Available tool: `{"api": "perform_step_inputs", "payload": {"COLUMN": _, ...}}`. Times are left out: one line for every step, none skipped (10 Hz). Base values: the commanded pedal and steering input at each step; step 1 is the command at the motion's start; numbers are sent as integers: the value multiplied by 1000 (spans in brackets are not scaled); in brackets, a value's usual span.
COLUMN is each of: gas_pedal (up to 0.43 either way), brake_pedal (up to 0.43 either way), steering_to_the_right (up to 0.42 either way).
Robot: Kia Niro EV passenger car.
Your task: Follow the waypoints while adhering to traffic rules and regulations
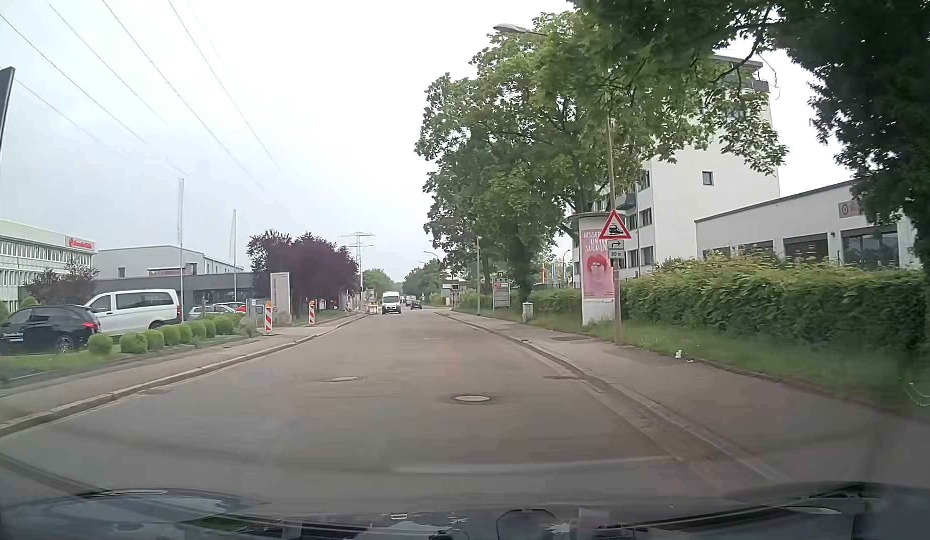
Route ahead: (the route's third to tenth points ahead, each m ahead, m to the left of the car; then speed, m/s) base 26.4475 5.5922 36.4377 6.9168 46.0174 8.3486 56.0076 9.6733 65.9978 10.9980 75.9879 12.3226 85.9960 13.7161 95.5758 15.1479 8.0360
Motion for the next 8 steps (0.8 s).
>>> {"api": "perform_step_inputs", "payload": {"gas_pedal": 59, "brake_pedal": 0, "steering_to_the_right": -22}}
{"api": "perform_step_inputs", "payload": {"gas_pedal": 59, "brake_pedal": 0, "steering_to_the_right": -21}}
{"api": "perform_step_inputs", "payload": {"gas_pedal": 67, "brake_pedal": 0, "steering_to_the_right": -20}}
{"api": "perform_step_inputs", "payload": {"gas_pedal": 67, "brake_pedal": 0, "steering_to_the_right": -19}}
{"api": "perform_step_inputs", "payload": {"gas_pedal": 67, "brake_pedal": 0, "steering_to_the_right": -18}}
{"api": "perform_step_inputs", "payload": {"gas_pedal": 67, "brake_pedal": 0, "steering_to_the_right": -17}}
{"api": "perform_step_inputs", "payload": {"gas_pedal": 67, "brake_pedal": 0, "steering_to_the_right": -16}}
{"api": "perform_step_inputs", "payload": {"gas_pedal": 67, "brake_pedal": 0, "steering_to_the_right": -15}}
